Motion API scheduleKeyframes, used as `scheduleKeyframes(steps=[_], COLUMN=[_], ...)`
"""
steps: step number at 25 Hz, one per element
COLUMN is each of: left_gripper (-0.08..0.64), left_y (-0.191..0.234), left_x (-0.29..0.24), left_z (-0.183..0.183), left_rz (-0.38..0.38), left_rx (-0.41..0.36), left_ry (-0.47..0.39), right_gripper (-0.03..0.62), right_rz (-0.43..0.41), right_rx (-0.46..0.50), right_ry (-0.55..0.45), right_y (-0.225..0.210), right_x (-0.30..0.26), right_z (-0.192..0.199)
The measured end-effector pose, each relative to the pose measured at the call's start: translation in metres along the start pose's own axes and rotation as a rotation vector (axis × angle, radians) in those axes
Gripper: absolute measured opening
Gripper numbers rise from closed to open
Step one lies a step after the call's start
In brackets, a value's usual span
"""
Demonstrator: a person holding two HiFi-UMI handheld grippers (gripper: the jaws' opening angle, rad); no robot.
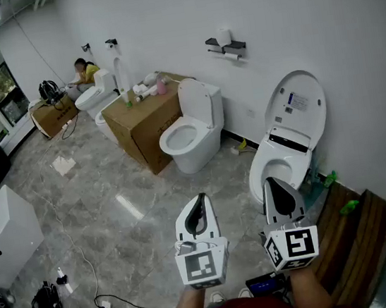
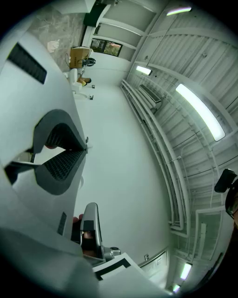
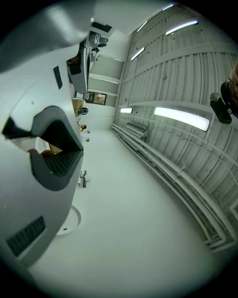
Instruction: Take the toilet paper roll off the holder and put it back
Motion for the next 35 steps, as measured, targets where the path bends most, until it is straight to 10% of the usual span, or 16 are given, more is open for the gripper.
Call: scheduleKeyframes(steps=[21, 35], left_gripper=[0.015, 0.015], left_y=[-0.029, 0.040], left_x=[-0.010, -0.116], left_z=[0.021, 0.050], left_rz=[-0.054, -0.009], left_rx=[0.026, 0.054], left_ry=[0.068, 0.069], right_gripper=[0.017, 0.018], right_rz=[-0.037, -0.011], right_rx=[-0.071, -0.036], right_ry=[0.001, 0.032], right_y=[-0.039, -0.032], right_x=[0.004, -0.117], right_z=[0.016, 0.039])
Point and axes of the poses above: the fingertips, and each gripper's own axes: x backward along the fingers, y to its left, z out of its underside, the point moved 7 cm from there along x, backward along the fingers, and after that the axes turned 3 degrees about -x, right-handed, at the moved point
